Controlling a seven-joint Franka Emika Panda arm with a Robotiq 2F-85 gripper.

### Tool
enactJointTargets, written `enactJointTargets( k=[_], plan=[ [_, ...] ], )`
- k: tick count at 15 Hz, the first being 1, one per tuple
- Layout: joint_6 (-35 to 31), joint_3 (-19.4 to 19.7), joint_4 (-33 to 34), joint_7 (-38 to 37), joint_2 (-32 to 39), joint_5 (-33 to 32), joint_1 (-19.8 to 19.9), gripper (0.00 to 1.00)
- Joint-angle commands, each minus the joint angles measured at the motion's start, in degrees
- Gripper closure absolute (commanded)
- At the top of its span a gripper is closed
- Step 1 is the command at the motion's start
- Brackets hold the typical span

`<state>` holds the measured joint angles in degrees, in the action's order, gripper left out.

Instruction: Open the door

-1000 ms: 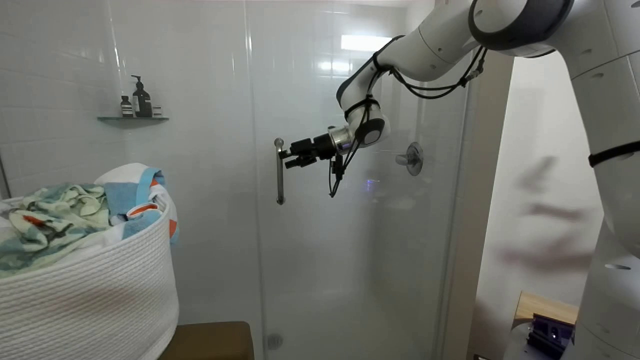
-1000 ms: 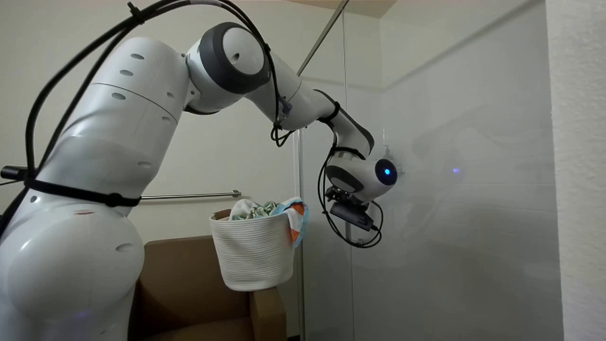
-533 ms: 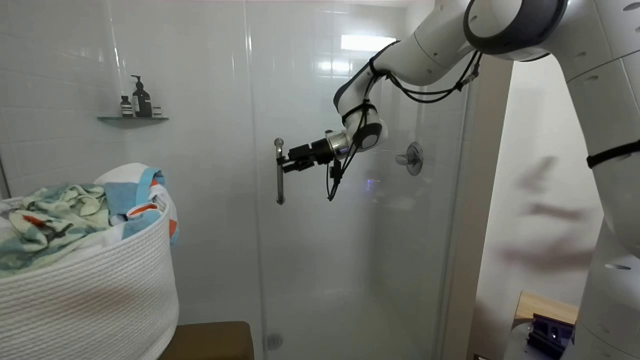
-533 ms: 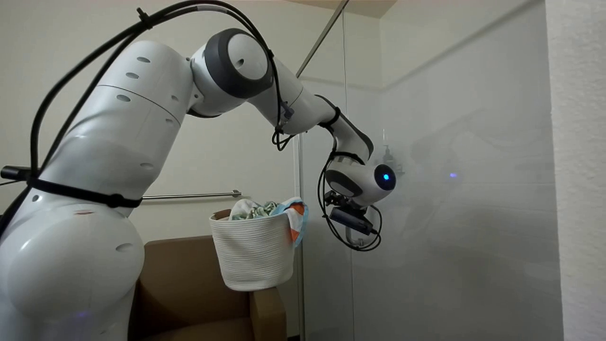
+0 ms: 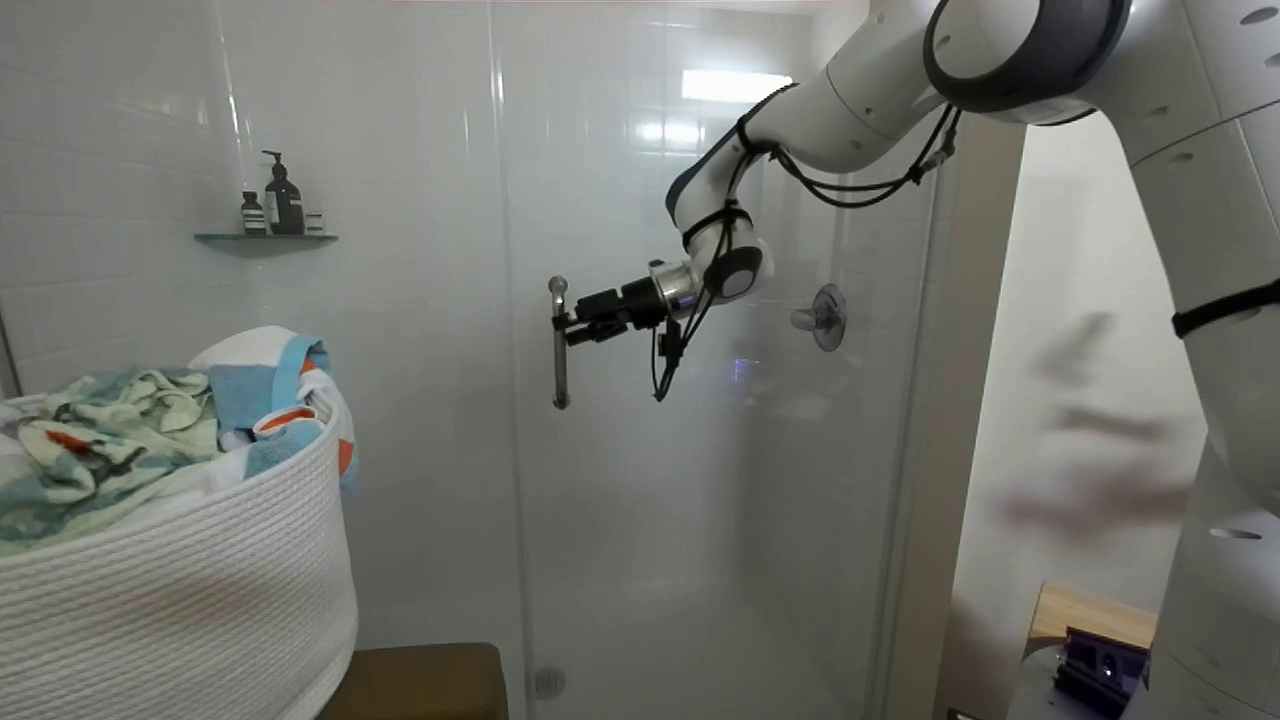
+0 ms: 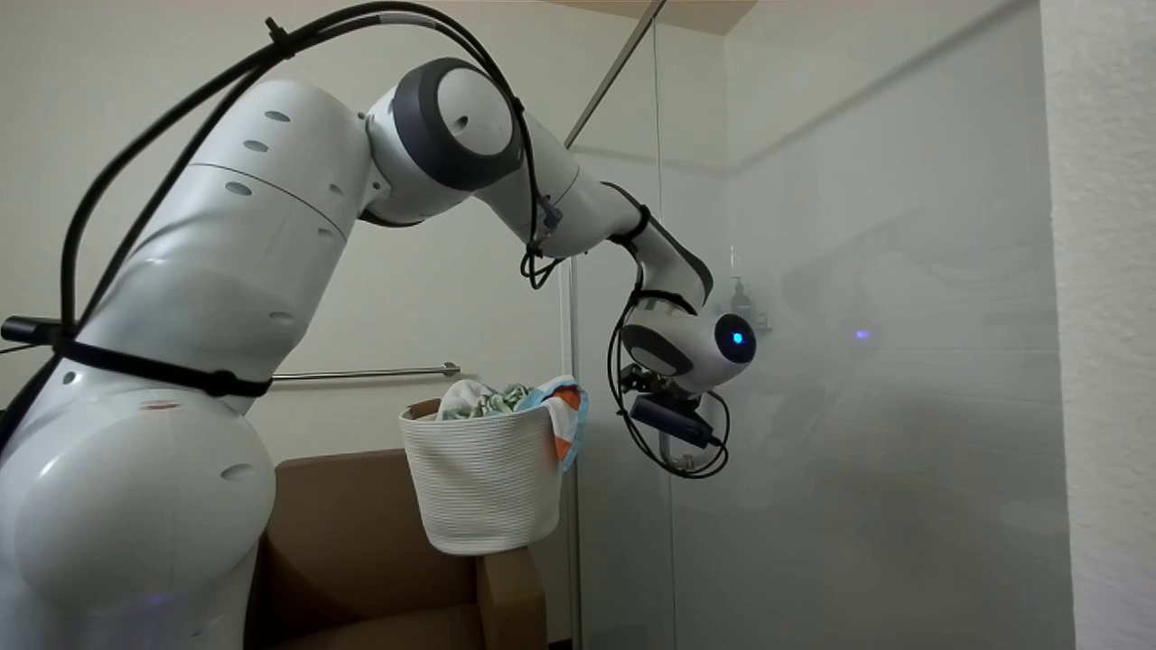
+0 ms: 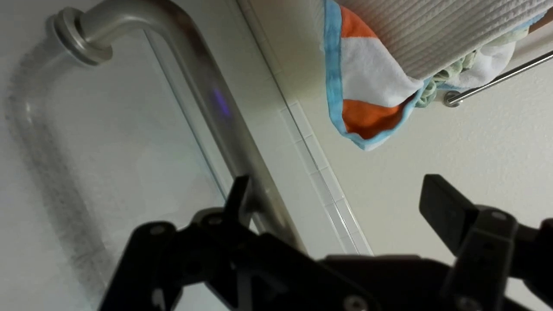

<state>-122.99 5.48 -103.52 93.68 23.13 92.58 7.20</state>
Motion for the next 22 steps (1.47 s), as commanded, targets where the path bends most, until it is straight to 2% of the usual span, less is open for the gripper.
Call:
enactJointTargets(
  k=[1,11,17,22],
  plan=[
    [-0.9,0.0,2.9,3.1,1.7,1.3,-0.1,0.0],
    [-1.6,-0.3,6.6,3.9,3.6,1.7,-0.2,0.0],
    [-2.2,-0.5,7.9,7.2,4.5,1.6,-0.5,0.0],
    [-2.4,-0.9,10.2,12.8,5.7,1.6,-1.1,0.0]
  ],
)
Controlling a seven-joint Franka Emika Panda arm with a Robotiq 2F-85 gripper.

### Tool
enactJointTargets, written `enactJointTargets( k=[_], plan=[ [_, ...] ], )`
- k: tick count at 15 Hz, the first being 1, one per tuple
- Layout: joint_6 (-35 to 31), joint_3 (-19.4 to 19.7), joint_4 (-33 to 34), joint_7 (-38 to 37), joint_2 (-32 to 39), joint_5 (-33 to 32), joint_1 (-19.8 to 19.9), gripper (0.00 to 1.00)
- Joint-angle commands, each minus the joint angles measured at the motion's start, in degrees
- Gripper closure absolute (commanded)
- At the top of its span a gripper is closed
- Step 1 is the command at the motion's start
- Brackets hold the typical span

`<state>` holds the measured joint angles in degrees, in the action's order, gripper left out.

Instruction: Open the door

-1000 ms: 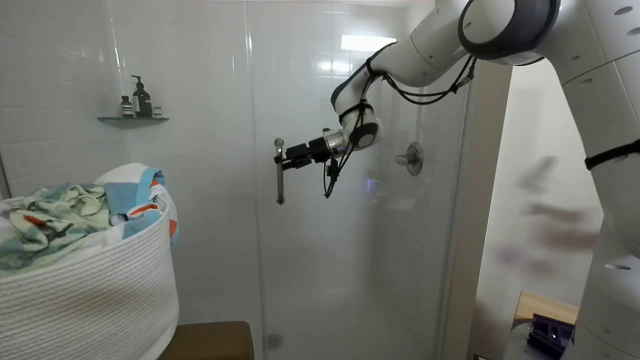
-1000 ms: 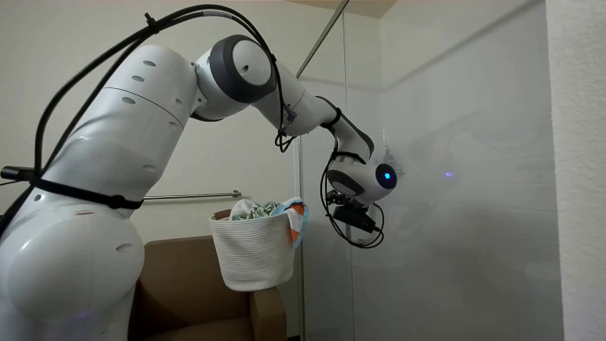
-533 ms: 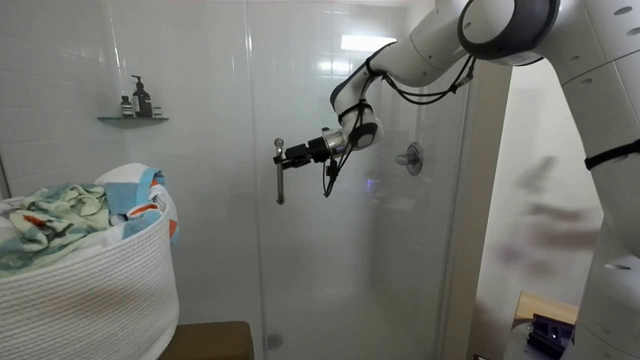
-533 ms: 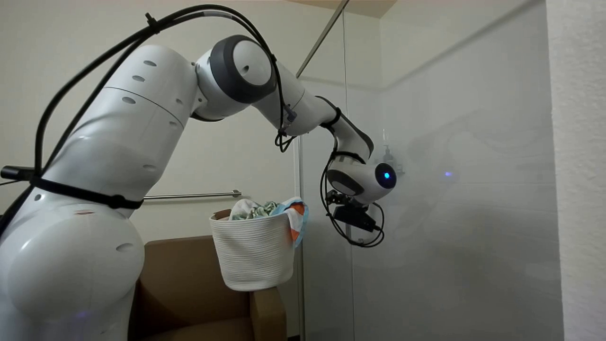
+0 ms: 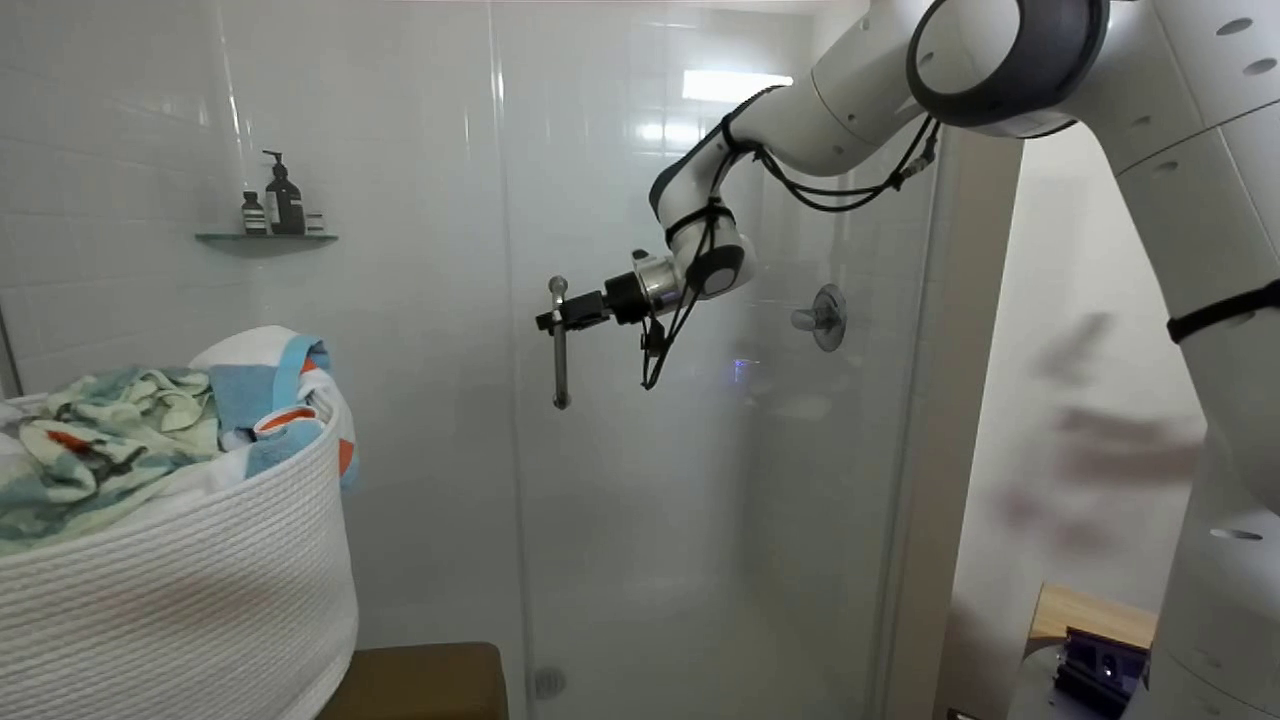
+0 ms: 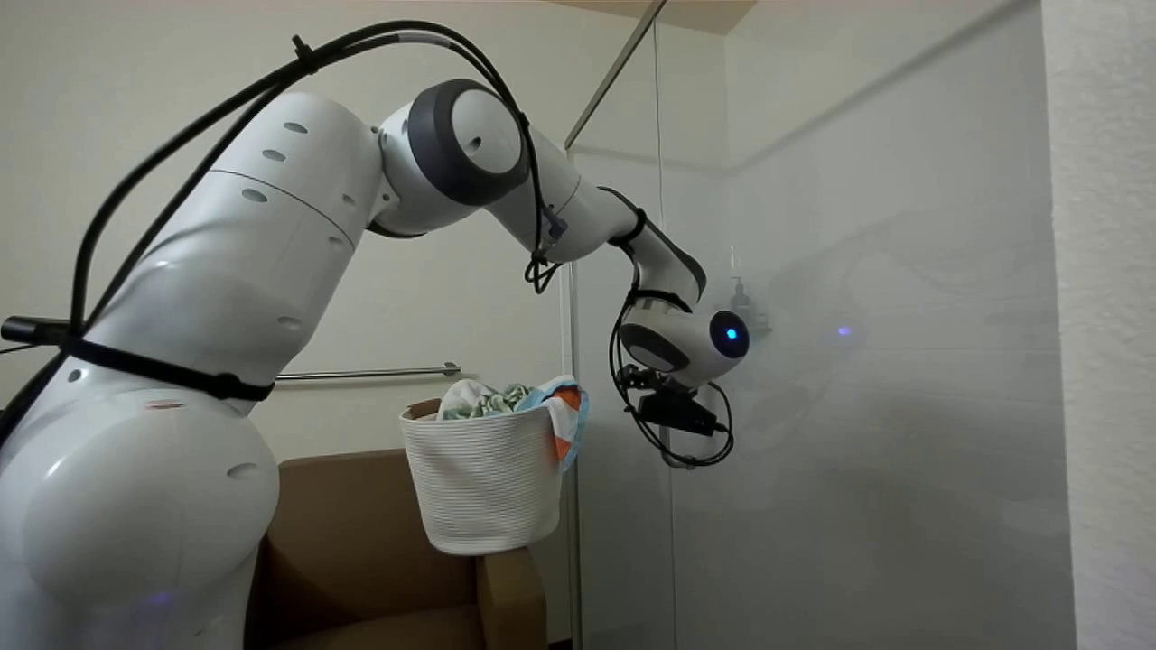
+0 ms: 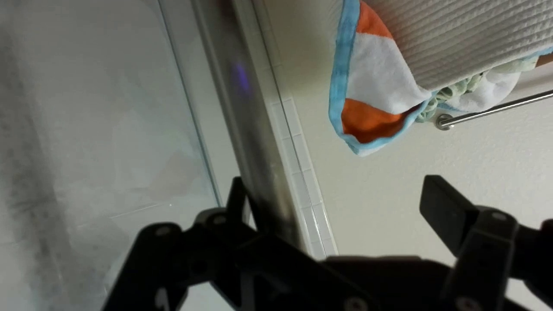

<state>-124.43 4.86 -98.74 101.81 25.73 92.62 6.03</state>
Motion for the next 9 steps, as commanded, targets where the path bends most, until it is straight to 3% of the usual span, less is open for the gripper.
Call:
enactJointTargets(
  k=[1,9],
  plan=[
    [-1.0,-0.3,5.8,5.2,3.3,1.5,0.0,0.0],
    [2.6,-0.7,3.9,5.2,2.2,-0.5,0.4,0.0]
  ],
)
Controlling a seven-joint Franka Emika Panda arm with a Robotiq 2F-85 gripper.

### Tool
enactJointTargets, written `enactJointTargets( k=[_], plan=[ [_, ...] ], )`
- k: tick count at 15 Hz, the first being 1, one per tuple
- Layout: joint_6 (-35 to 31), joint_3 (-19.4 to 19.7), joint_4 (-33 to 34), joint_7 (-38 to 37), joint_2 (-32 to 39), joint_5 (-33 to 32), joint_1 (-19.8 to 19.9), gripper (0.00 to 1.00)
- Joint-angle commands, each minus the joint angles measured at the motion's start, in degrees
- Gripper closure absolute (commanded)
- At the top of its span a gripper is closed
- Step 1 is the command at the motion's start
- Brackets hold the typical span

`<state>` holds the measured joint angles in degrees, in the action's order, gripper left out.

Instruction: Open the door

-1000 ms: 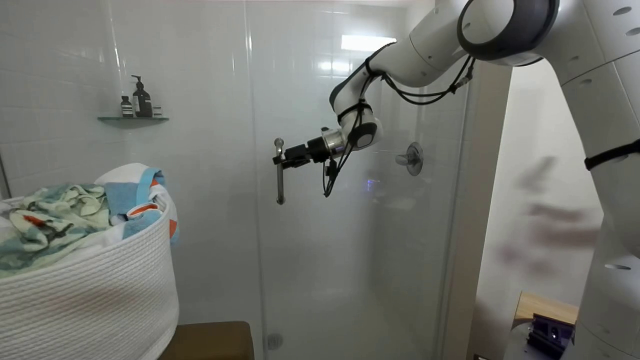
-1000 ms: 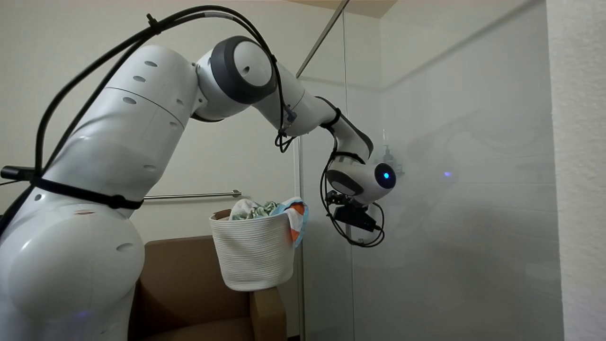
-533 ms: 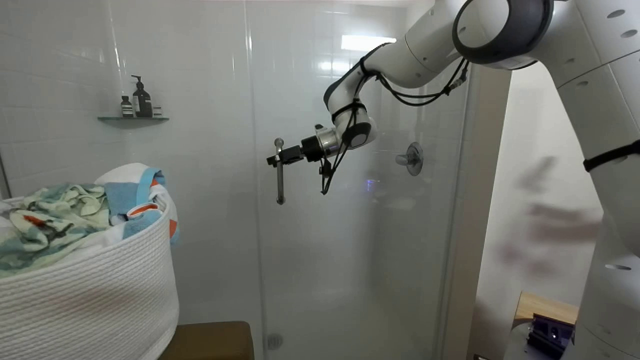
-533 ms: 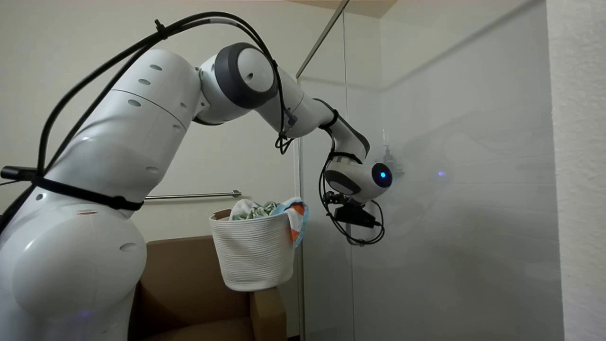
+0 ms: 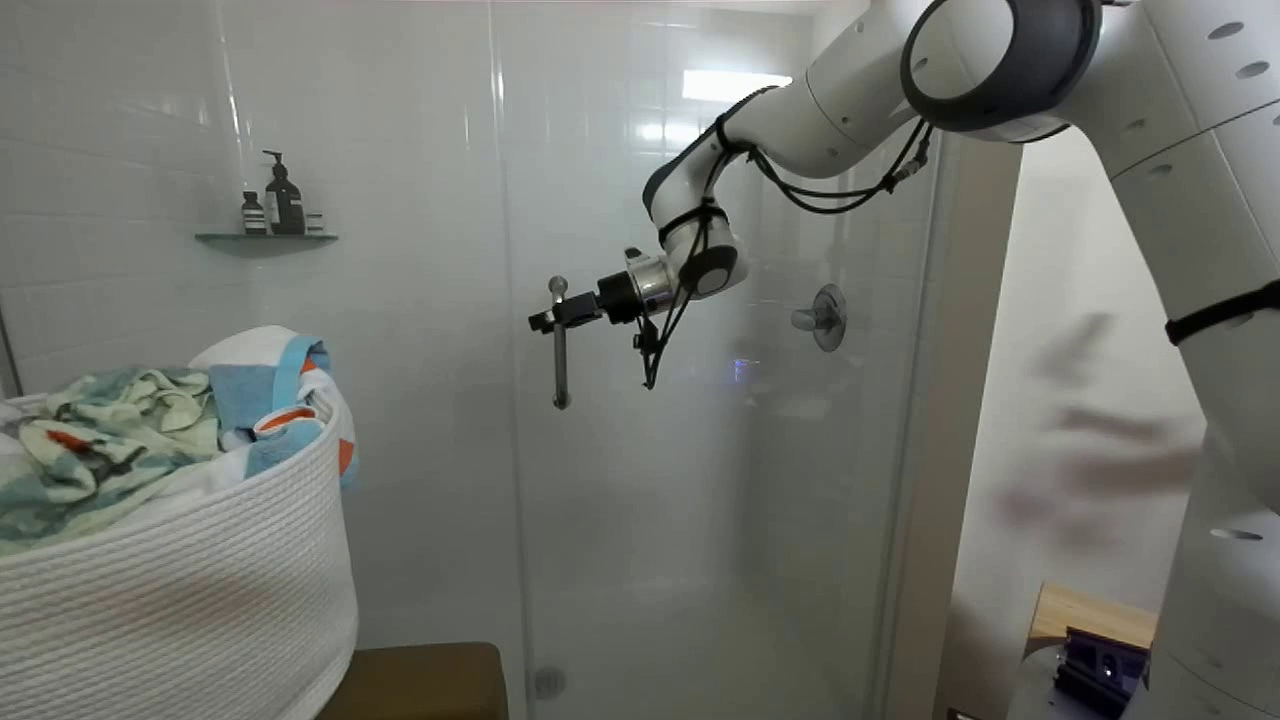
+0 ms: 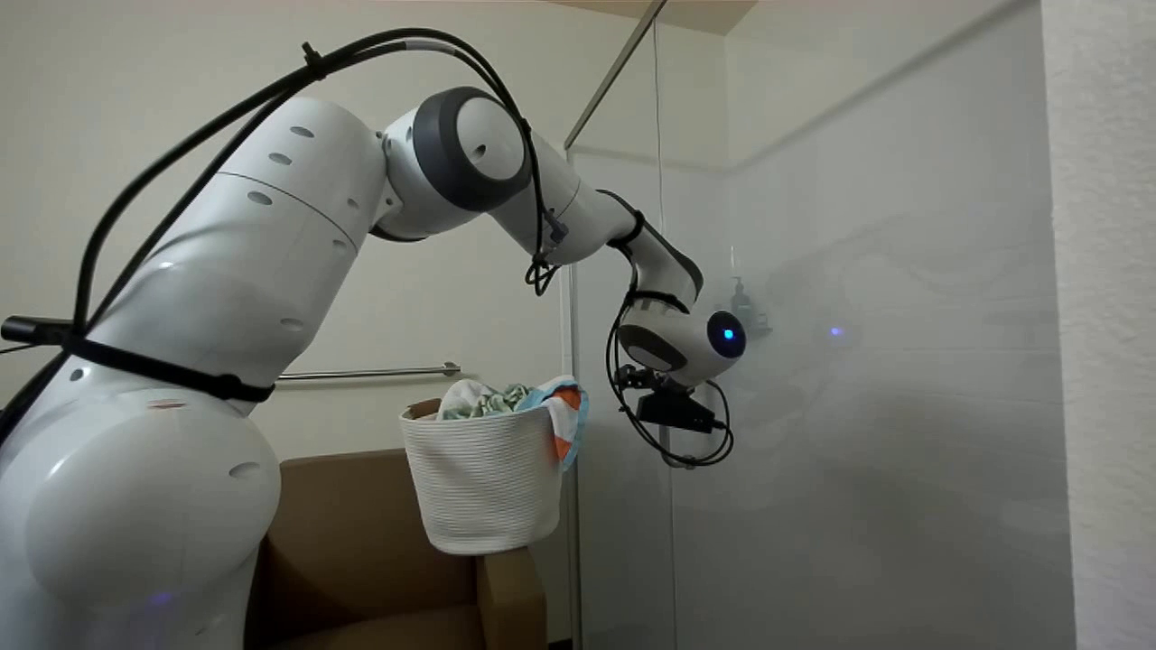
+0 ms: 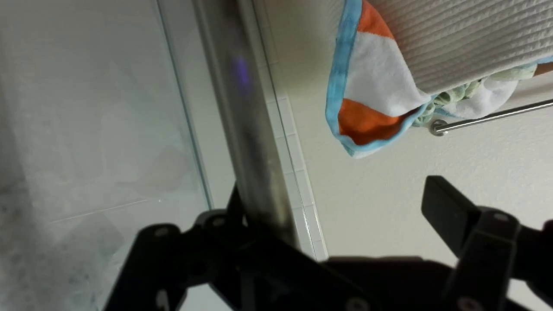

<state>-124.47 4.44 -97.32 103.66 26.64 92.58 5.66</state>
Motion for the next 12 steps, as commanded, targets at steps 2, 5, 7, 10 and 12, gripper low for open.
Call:
enactJointTargets(
  k=[2,5,7,10,12],
  plan=[
    [3.7,-0.2,1.3,3.5,0.4,-1.3,0.8,0.0],
    [5.0,-0.3,-0.3,3.3,-0.9,-2.1,1.0,0.0],
    [5.7,-0.5,-1.3,3.2,-1.7,-2.3,0.9,0.0],
    [6.7,-0.8,-2.6,3.6,-2.8,-2.5,0.8,0.0],
    [7.7,-0.9,-3.9,3.6,-3.9,-2.7,0.9,0.0]
  ],
)
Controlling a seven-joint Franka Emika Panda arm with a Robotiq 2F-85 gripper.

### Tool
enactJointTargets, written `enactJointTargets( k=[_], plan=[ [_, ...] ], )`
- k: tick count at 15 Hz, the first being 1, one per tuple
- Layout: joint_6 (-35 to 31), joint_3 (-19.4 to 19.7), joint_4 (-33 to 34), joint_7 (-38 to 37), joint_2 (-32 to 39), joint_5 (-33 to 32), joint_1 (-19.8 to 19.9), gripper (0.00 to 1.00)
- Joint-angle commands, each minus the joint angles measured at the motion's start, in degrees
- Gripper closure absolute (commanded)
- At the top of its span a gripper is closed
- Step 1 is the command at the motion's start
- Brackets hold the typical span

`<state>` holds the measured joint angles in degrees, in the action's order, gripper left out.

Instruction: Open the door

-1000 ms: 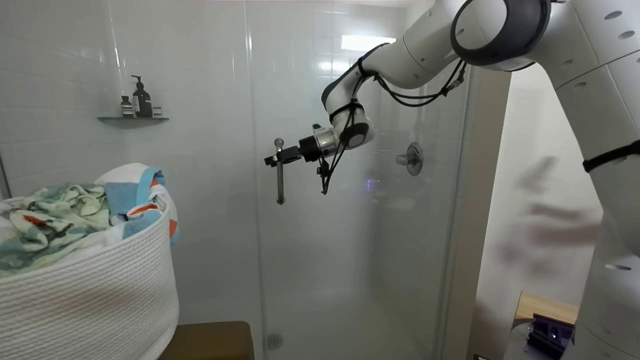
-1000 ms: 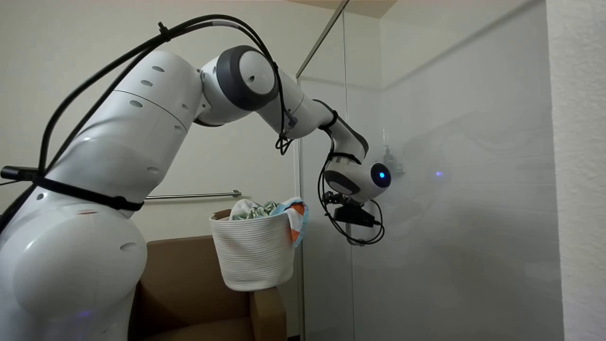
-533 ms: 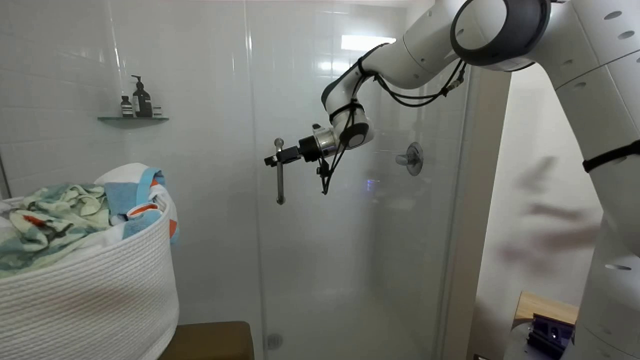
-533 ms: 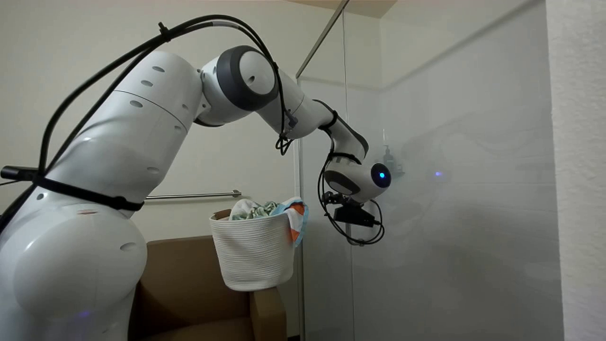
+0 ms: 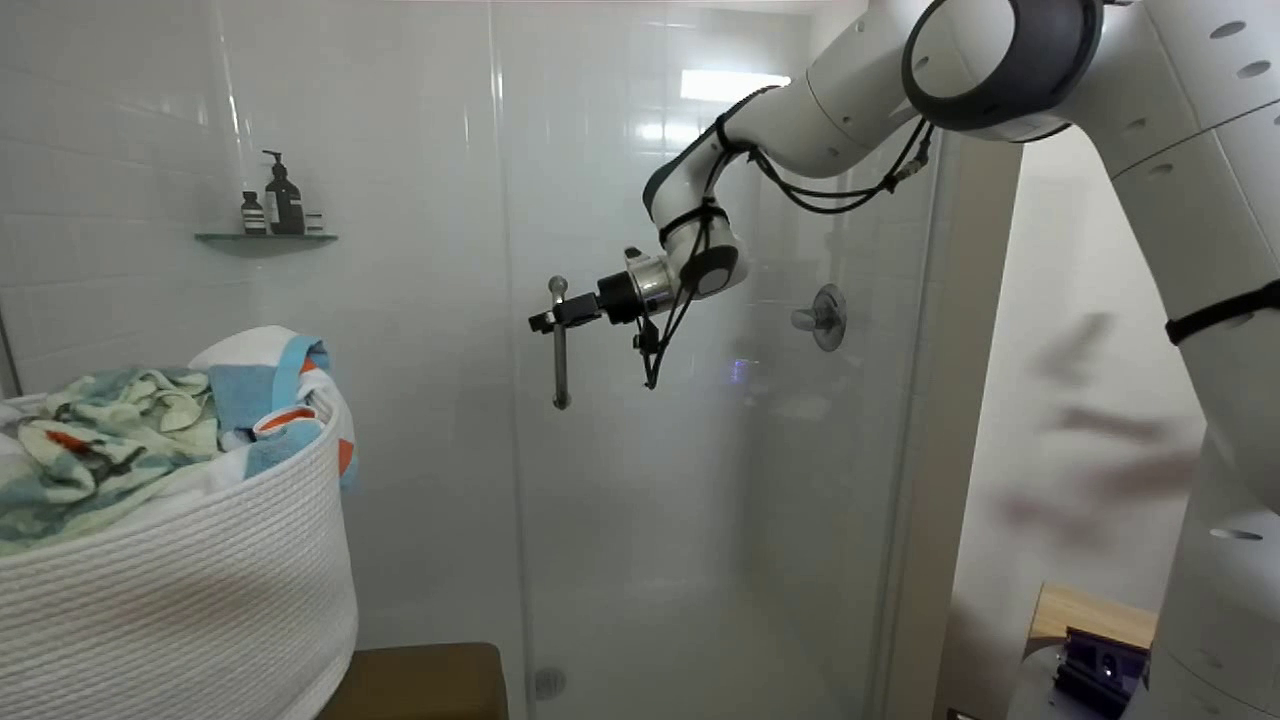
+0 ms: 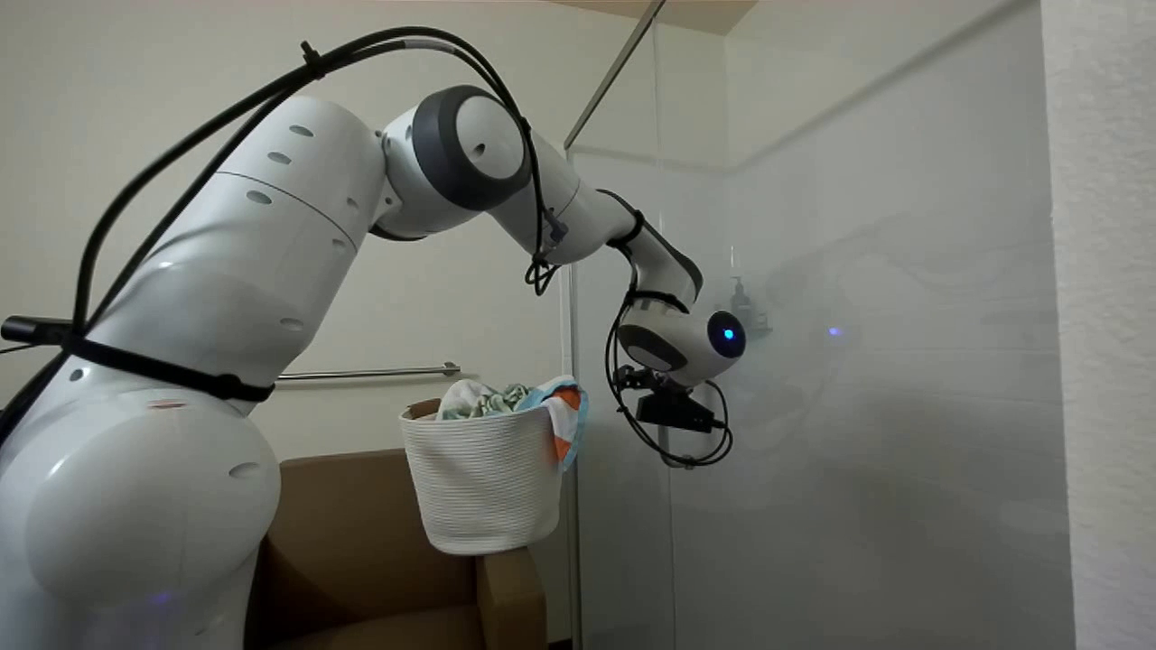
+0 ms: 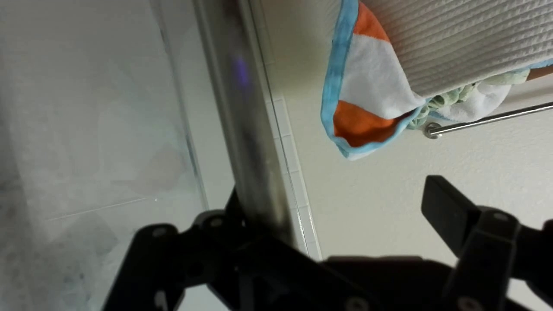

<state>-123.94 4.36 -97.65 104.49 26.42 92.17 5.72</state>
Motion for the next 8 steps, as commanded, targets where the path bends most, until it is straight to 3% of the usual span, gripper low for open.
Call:
enactJointTargets(
  k=[1,8],
  plan=[
    [7.5,-0.8,-4.1,2.8,-4.2,-2.4,0.9,0.0],
    [8.7,-0.6,-8.5,0.8,-8.0,-3.7,1.0,0.0]
  ],
)
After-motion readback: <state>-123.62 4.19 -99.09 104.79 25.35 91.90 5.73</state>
